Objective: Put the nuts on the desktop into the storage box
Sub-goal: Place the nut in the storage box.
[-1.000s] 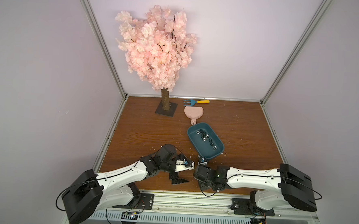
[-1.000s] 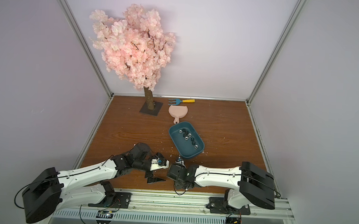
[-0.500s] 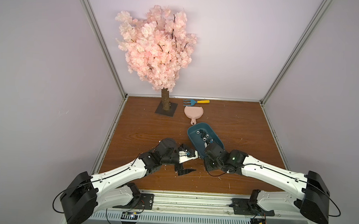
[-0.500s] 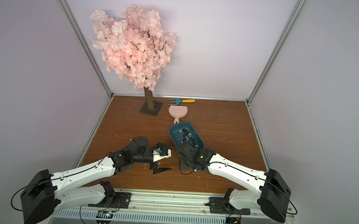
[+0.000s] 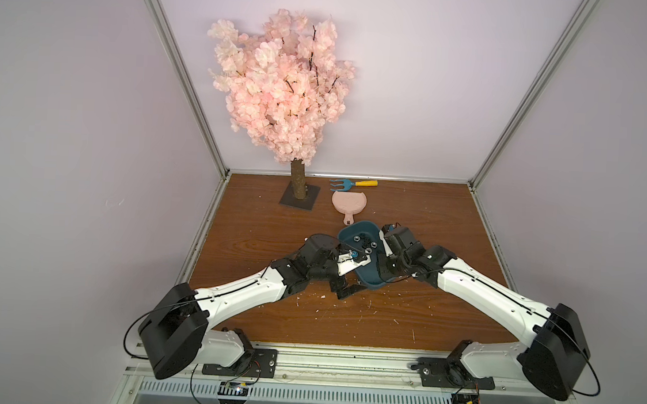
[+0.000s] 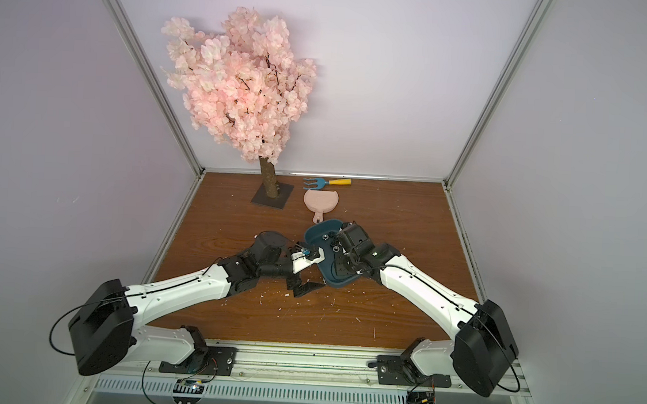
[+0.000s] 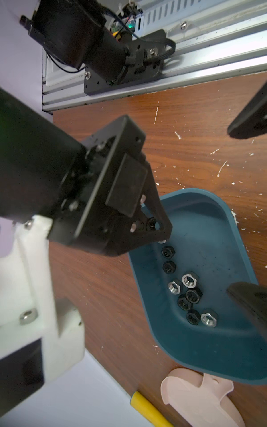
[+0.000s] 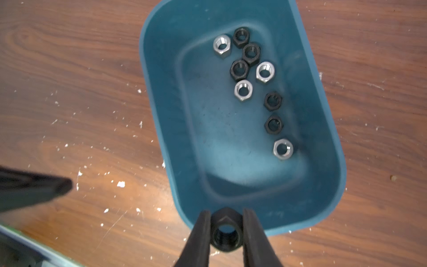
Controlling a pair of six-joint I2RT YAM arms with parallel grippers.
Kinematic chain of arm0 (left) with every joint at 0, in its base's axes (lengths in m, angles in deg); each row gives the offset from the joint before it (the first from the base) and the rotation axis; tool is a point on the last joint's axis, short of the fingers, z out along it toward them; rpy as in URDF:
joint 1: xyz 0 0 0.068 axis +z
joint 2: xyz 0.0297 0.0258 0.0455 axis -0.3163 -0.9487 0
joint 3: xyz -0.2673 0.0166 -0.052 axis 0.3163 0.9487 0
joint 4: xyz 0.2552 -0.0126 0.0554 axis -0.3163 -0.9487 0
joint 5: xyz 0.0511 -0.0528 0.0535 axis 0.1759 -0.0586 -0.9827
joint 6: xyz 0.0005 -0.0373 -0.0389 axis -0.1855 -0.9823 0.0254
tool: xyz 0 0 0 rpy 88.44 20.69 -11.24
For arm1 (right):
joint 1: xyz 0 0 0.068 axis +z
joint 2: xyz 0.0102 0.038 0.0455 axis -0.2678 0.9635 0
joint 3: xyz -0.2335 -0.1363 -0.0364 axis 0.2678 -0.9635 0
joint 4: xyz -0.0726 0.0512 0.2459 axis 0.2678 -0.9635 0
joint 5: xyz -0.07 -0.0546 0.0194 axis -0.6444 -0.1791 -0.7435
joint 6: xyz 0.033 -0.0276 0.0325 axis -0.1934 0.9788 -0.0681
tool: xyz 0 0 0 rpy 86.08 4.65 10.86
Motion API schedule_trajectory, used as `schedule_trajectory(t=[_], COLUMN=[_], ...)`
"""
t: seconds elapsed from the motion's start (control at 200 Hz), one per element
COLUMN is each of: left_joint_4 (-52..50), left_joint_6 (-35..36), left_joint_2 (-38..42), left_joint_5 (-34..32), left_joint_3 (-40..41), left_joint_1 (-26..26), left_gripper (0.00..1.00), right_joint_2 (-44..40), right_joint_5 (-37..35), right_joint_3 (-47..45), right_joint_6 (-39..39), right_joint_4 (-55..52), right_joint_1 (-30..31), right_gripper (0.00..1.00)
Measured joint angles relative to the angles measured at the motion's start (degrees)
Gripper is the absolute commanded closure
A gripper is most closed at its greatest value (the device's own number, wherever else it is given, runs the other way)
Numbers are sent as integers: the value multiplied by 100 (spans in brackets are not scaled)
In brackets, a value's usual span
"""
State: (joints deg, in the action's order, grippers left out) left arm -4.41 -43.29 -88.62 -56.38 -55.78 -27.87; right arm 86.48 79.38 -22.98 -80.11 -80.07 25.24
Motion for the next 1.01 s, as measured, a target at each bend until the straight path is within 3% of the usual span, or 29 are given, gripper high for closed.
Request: schedule_trajectory(t=[0.46,0.806,1.006], left_joint_4=[415,450,450], left_joint_6=[-282,-262,-192], left_joint_2=[-990,-1137,-1134], left_joint_5=[-39,-2,11], left_joint_3=[-210,-280,-280], left_joint_1=[254,369,404], left_gripper=[0,0,0], right_joint_2=[1357,2232,2557], right_joint_5=[369,313,157], right_joint_3=[249,608,693], right_joint_6=[363,411,407], right_joint_4=[544,763,802], right_joint_1=[-590,-599,-599], right_gripper=[79,79,72])
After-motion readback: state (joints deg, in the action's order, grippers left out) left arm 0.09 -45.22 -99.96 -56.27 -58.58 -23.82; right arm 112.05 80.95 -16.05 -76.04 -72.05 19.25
